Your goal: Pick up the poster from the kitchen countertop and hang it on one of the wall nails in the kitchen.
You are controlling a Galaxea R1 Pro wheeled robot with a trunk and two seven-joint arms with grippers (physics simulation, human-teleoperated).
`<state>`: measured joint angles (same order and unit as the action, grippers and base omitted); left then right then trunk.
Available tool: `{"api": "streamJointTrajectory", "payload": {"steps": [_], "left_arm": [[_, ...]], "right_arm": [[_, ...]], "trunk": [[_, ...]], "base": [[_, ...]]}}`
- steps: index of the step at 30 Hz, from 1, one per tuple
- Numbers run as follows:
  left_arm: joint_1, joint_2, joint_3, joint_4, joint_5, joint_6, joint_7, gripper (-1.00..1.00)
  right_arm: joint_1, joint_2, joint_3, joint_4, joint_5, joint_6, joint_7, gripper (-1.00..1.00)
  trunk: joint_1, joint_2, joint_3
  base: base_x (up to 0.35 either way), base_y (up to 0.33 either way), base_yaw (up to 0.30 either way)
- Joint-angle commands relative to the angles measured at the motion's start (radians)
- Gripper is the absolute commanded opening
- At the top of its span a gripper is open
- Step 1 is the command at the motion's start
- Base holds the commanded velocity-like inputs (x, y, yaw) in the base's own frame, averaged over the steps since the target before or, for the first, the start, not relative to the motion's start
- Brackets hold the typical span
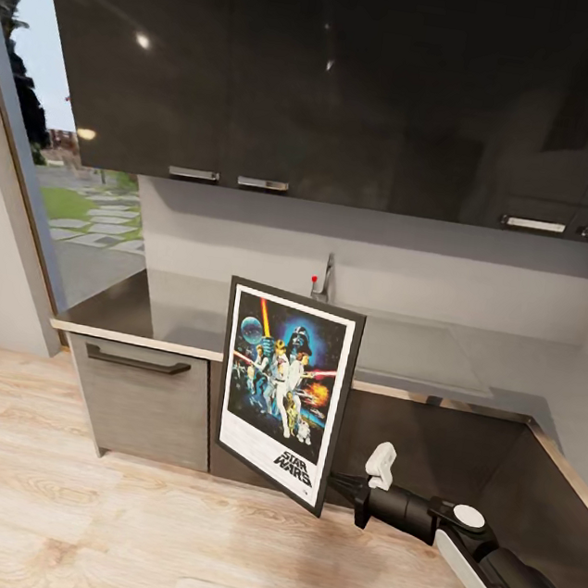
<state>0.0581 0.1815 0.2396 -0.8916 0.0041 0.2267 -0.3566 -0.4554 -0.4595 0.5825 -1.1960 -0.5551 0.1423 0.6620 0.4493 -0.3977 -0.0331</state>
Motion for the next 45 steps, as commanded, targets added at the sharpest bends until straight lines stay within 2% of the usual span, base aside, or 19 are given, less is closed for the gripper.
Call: {"api": "streamJointTrajectory", "payload": {"steps": [1, 29, 37, 45], "left_arm": [[0.000, 0.000, 0.003, -0.003, 0.000, 0.008, -0.005, 1.00], [0.000, 0.000, 0.007, -0.002, 0.000, 0.006, -0.004, 1.00], [0.000, 0.000, 0.007, -0.001, 0.000, 0.006, -0.004, 1.00], [0.000, 0.000, 0.007, -0.001, 0.001, 0.006, -0.004, 1.00]], "right_arm": [[-0.002, -0.001, 0.002, -0.001, -0.012, 0.010, 0.001, -1.00], [-0.001, -0.001, 0.002, -0.003, -0.012, 0.010, 0.001, -1.00], [-0.001, 0.002, 0.002, -0.004, -0.012, 0.010, -0.001, -1.00], [-0.001, 0.002, 0.002, -0.004, -0.012, 0.010, -0.002, -1.00]], "trunk": [[0.001, -0.002, -0.002], [0.001, -0.002, -0.002], [0.001, -0.002, -0.002], [0.001, -0.002, -0.002]], "base": [[0.000, 0.000, 0.000], [0.000, 0.000, 0.003], [0.000, 0.017, 0.229], [0.000, 0.233, 0.286]]}}
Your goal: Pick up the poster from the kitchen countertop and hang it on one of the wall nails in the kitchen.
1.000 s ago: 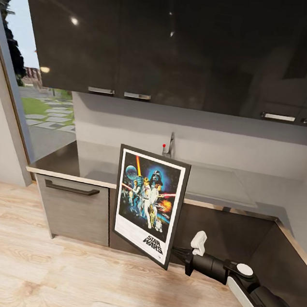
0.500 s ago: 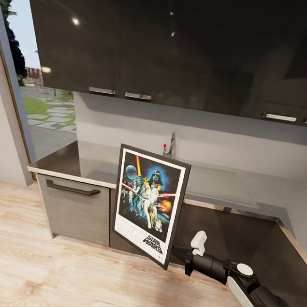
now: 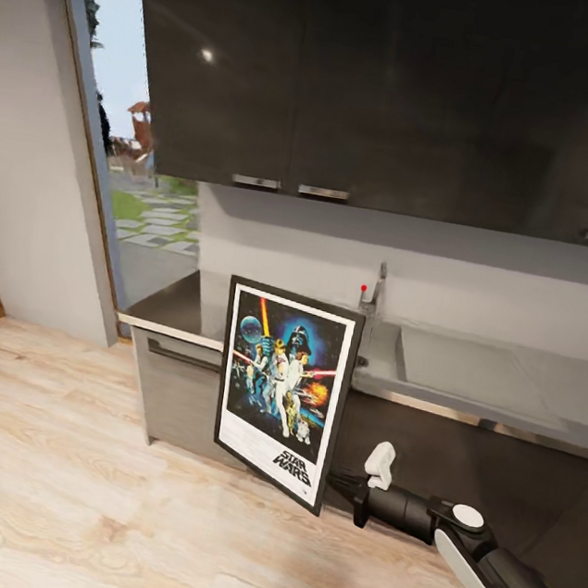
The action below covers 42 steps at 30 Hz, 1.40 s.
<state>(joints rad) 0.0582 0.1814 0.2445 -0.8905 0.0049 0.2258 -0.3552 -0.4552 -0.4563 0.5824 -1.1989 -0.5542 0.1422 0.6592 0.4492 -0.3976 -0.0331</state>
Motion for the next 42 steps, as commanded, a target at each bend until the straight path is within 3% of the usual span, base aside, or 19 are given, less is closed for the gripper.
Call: {"api": "streamJointTrajectory", "payload": {"steps": [1, 23, 42], "left_arm": [[0.000, 0.000, 0.002, -0.002, 0.001, 0.007, -0.005, 1.00], [0.000, 0.000, 0.005, 0.010, 0.001, 0.007, -0.005, 1.00], [0.000, 0.000, 0.005, 0.011, 0.001, 0.007, -0.005, 1.00]], "right_arm": [[-0.002, -0.001, 0.002, -0.001, -0.012, 0.010, 0.001, -1.00], [-0.001, 0.001, 0.002, -0.001, -0.012, 0.008, 0.000, -1.00], [-0.002, 0.002, 0.004, 0.000, -0.012, 0.008, -0.003, -1.00]], "trunk": [[0.001, -0.002, -0.002], [0.001, -0.002, -0.002], [0.001, -0.002, -0.002]], "base": [[0.000, 0.284, 0.289], [0.000, 0.314, 0.285], [0.014, 0.349, 0.063]]}}
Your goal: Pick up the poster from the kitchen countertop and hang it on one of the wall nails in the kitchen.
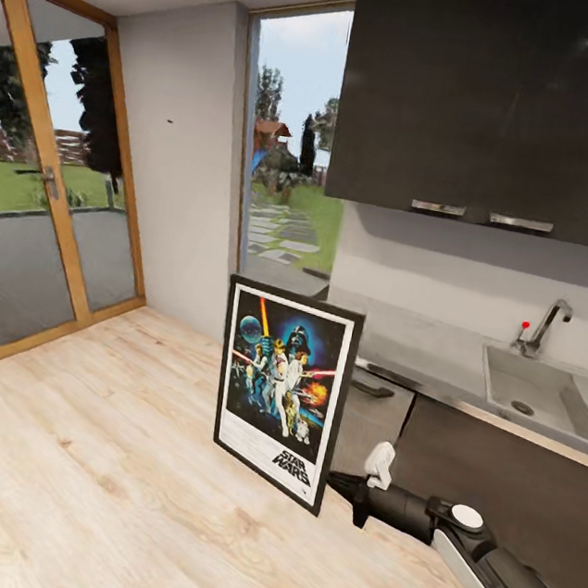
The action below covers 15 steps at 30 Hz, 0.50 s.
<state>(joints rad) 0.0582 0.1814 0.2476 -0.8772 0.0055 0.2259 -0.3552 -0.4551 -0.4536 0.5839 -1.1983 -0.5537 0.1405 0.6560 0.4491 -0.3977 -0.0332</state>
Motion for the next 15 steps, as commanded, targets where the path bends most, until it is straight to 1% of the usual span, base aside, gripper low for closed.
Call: {"api": "streamJointTrajectory", "payload": {"steps": [1, 15], "left_arm": [[0.000, 0.000, 0.002, -0.002, 0.001, 0.007, -0.005, 1.00], [0.000, 0.000, 0.002, -0.002, 0.001, 0.007, -0.005, 1.00]], "right_arm": [[-0.002, -0.001, 0.002, -0.001, -0.012, 0.010, 0.001, -1.00], [-0.001, 0.000, 0.002, -0.001, -0.012, 0.010, 0.000, -1.00]], "trunk": [[0.001, -0.002, -0.002], [0.001, -0.002, -0.002]], "base": [[0.099, 0.349, 0.246], [0.150, 0.345, 0.282]]}}
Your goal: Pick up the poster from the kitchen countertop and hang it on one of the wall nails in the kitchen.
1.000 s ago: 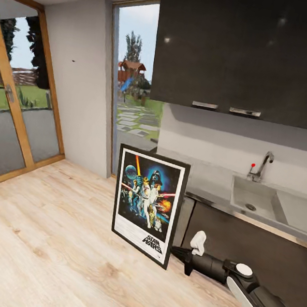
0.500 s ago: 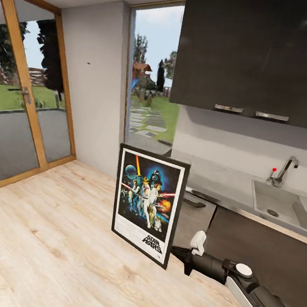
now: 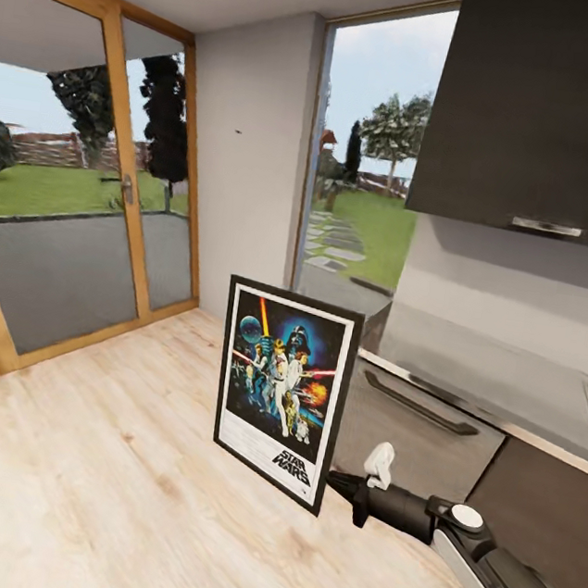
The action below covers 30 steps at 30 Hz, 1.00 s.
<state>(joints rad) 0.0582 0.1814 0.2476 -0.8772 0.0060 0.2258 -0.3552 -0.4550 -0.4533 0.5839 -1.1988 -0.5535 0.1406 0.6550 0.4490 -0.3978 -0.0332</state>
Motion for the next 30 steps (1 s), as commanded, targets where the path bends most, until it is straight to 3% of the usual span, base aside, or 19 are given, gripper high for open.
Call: {"api": "streamJointTrajectory", "payload": {"steps": [1, 30], "left_arm": [[0.000, 0.000, 0.002, -0.002, 0.001, 0.007, -0.005, 1.00], [0.000, 0.000, 0.004, 0.000, 0.002, 0.007, -0.005, 1.00]], "right_arm": [[-0.002, -0.001, 0.002, -0.001, -0.013, 0.010, 0.000, -1.00], [-0.001, 0.001, 0.002, 0.001, -0.013, 0.010, -0.012, -1.00]], "trunk": [[0.001, -0.002, -0.002], [0.001, -0.002, -0.002]], "base": [[0.135, 0.342, 0.289], [0.176, 0.324, 0.273]]}}
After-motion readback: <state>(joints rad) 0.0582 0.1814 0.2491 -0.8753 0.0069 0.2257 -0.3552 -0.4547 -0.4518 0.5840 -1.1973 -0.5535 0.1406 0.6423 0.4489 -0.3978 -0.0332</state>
